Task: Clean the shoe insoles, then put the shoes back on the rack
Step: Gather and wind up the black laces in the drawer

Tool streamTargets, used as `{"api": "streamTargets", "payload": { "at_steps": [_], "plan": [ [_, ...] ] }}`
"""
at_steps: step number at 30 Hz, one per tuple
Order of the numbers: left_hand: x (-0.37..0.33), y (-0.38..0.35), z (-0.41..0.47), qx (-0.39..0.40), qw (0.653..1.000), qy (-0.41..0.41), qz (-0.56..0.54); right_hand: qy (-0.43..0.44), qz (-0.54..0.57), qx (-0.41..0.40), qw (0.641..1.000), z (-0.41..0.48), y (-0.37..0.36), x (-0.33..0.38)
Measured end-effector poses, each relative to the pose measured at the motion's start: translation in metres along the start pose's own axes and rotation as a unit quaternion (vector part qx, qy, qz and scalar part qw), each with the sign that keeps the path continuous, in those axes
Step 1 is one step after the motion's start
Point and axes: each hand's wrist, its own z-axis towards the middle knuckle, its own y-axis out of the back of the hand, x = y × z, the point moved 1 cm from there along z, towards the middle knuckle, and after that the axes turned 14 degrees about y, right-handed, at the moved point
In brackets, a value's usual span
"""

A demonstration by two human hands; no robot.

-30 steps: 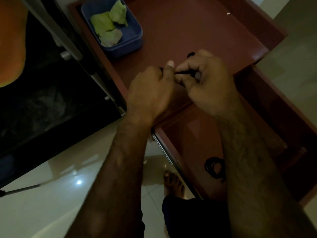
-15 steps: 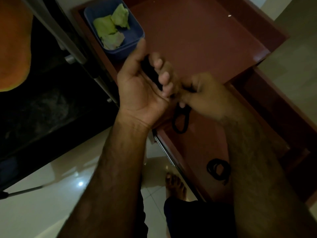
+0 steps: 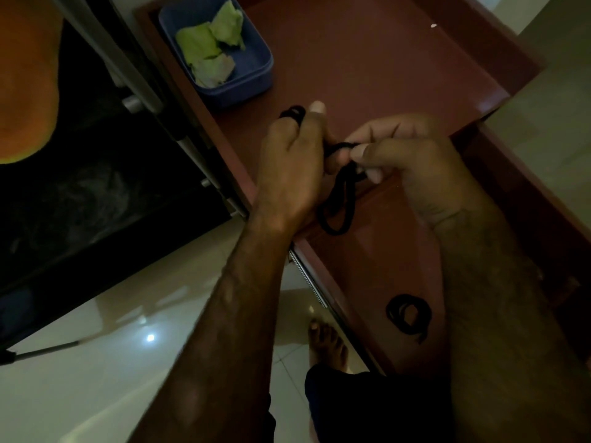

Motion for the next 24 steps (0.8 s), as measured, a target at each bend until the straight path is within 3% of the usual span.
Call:
{"api": "streamTargets", "payload": {
  "at_steps": [6, 9, 13, 16, 17, 19, 24],
  "plan": [
    [-0.004, 0.005, -0.003, 0.095, 0.992, 0.067, 0.053, 0.023, -0.084, -0.079, 0.993, 0.001, 0.001, -0.001],
    [-0.004, 0.007, -0.003, 0.238, 0.957, 0.162, 0.045, 0.092, -0.181, -0.073, 0.976, 0.001, 0.001, -0.001],
    [-0.001, 0.012, -0.007, 0.528, 0.808, 0.24, -0.1, 0.131, -0.233, -0.056, 0.962, 0.005, 0.005, -0.005],
    [-0.007, 0.012, -0.012, 0.629, 0.699, 0.212, -0.266, 0.097, -0.199, -0.029, 0.975, 0.005, 0.006, -0.011],
    [-0.009, 0.012, -0.011, 0.628, 0.685, 0.191, -0.317, 0.084, -0.18, -0.015, 0.98, 0.004, 0.005, -0.012],
    [-0.01, 0.012, -0.007, 0.581, 0.693, 0.138, -0.404, 0.059, -0.162, 0.005, 0.985, 0.002, 0.001, -0.012],
    [-0.005, 0.015, -0.002, 0.389, 0.784, 0.092, -0.475, -0.046, -0.133, 0.056, 0.988, -0.001, -0.003, -0.012]
  ]
}}
